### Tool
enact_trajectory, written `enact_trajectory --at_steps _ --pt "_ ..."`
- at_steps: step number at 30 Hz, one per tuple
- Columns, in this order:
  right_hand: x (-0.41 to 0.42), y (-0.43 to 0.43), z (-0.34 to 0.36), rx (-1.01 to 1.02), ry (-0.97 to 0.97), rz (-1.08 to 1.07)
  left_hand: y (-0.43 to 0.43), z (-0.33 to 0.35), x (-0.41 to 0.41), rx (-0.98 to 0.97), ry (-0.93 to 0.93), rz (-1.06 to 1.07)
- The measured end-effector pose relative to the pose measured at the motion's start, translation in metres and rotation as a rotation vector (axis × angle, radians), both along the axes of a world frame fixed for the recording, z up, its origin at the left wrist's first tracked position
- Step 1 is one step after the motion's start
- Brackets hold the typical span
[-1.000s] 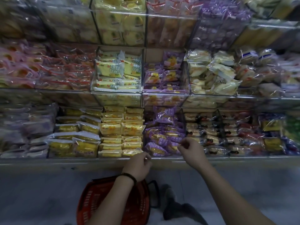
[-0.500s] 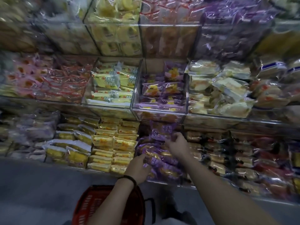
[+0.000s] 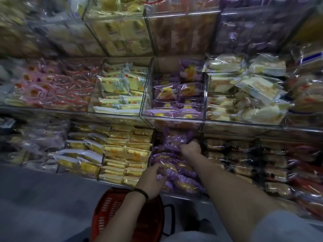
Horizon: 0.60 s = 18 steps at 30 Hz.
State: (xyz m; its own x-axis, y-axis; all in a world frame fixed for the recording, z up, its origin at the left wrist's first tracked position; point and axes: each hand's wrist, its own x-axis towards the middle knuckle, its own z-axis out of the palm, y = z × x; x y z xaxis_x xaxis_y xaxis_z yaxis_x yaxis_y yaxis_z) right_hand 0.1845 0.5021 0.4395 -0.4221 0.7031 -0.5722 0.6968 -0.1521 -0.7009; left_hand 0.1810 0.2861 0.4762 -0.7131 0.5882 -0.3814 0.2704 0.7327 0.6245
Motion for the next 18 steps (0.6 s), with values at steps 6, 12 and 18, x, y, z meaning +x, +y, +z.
enact_trajectory --at_steps 6,12,18 --pt "0.023 0.007 0.008 -0.035 0.088 -0.048 -0.003 -0.003 -0.016 -0.024 -0.019 -0.022" --pt "0.116 0.04 -0.01 -0.012 0.203 -0.264 0.015 -0.008 -0.028 -0.047 -0.03 -0.074" --pt "0.184 0.077 -0.066 0.113 0.041 -0.299 0.03 -0.011 -0.038 -0.092 0.07 -0.206"
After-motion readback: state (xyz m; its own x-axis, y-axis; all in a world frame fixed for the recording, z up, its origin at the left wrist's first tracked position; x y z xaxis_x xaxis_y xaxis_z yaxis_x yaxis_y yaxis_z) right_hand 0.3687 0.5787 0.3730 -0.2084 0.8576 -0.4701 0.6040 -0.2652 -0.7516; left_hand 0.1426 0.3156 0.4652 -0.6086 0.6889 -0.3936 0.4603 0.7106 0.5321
